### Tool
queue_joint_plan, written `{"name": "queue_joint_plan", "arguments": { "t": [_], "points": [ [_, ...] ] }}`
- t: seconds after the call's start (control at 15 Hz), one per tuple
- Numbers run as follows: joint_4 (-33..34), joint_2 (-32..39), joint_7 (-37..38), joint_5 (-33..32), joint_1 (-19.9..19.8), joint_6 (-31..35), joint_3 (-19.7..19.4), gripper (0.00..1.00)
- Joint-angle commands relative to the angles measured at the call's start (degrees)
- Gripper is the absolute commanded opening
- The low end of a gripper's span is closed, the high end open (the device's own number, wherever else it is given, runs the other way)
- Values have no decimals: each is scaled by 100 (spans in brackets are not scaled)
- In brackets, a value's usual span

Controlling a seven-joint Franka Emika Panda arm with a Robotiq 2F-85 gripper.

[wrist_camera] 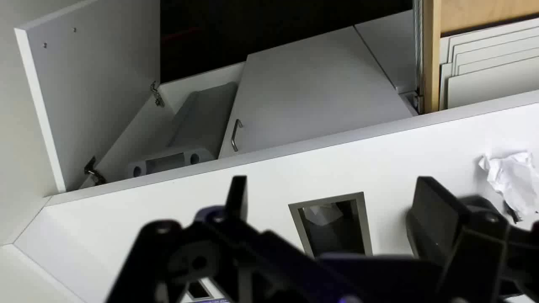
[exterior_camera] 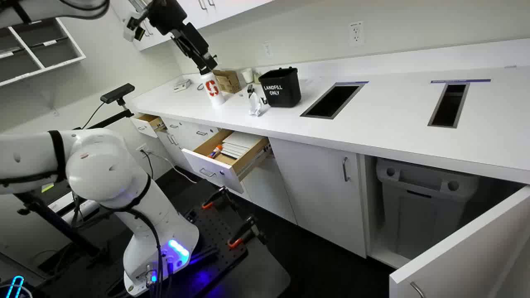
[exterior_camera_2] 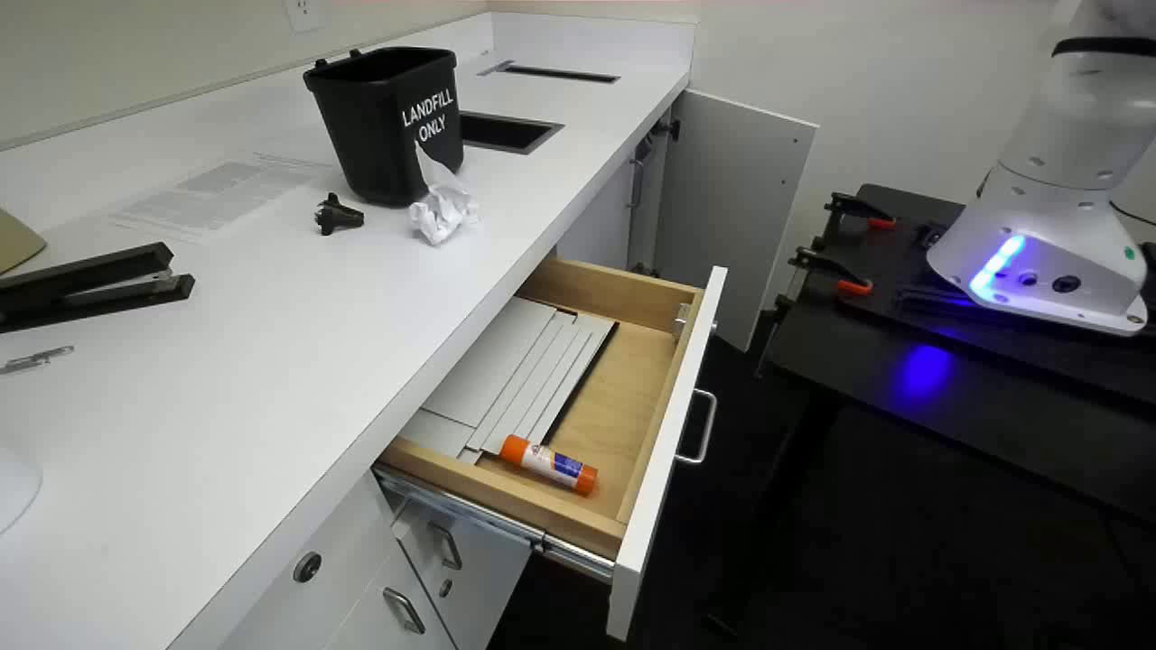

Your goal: Close the drawer

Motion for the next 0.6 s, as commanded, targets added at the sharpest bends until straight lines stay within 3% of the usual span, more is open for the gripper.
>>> {"name": "queue_joint_plan", "arguments": {
  "t": [0.0, 0.27, 0.53],
  "points": [
    [10, 5, -21, 20, -27, -8, 15, 100],
    [19, 37, -83, 46, 75, 36, 74, 100],
    [1, 248, -413, 286, 818, 138, 567, 100]
  ]
}}
